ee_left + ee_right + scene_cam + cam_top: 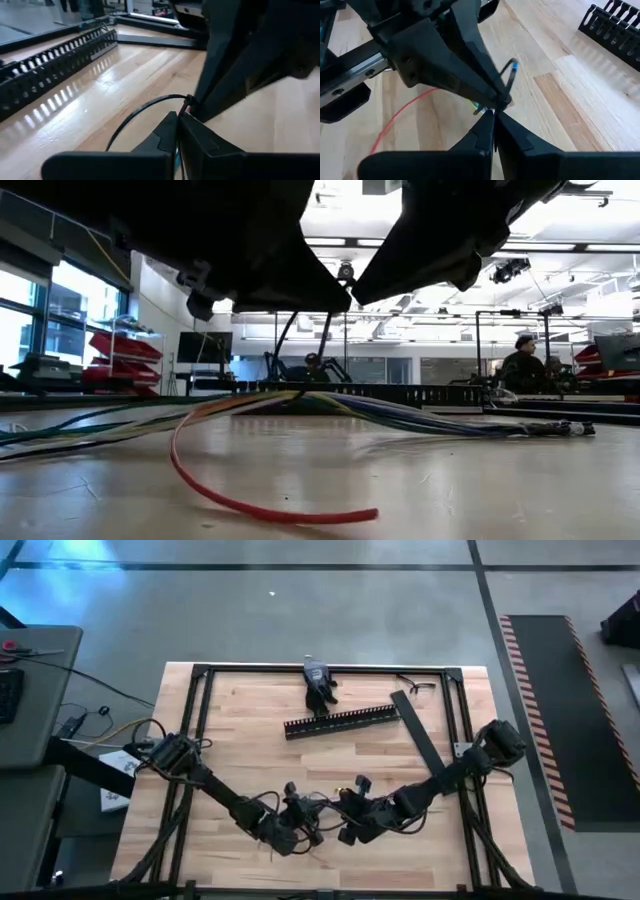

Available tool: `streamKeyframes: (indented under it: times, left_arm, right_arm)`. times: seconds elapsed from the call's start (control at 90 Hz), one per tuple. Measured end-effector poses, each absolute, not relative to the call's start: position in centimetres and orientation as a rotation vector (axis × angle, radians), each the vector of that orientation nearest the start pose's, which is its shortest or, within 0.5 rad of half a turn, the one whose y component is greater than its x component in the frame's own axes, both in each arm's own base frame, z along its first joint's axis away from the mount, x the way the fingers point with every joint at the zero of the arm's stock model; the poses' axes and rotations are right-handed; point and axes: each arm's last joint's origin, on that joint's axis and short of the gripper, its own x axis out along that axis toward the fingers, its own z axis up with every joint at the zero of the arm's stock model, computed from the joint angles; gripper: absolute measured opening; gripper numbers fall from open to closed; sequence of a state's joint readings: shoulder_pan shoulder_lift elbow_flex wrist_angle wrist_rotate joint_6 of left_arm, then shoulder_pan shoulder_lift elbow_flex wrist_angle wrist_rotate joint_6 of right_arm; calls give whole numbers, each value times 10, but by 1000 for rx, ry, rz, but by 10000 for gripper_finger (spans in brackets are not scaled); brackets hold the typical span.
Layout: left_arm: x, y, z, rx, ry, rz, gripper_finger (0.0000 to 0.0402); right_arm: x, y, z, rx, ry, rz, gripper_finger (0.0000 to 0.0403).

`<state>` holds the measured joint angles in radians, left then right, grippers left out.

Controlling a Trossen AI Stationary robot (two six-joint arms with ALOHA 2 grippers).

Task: Ziptie cables
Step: Wrap the colored loose cables with the black zip tie

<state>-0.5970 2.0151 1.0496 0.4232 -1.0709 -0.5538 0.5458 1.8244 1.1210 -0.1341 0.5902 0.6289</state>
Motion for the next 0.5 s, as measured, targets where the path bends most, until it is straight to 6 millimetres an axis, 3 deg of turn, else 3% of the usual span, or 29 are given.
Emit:
streamKeyframes:
  times: [0.367, 0.5]
  left_arm:
    - [332, -200, 127, -122, 234, 599, 0]
    - [332, -200, 127, -63, 253, 585, 0]
  right_arm:
    - [314, 202, 177, 169, 684, -177, 0]
    - [316, 191, 185, 213, 695, -179, 1]
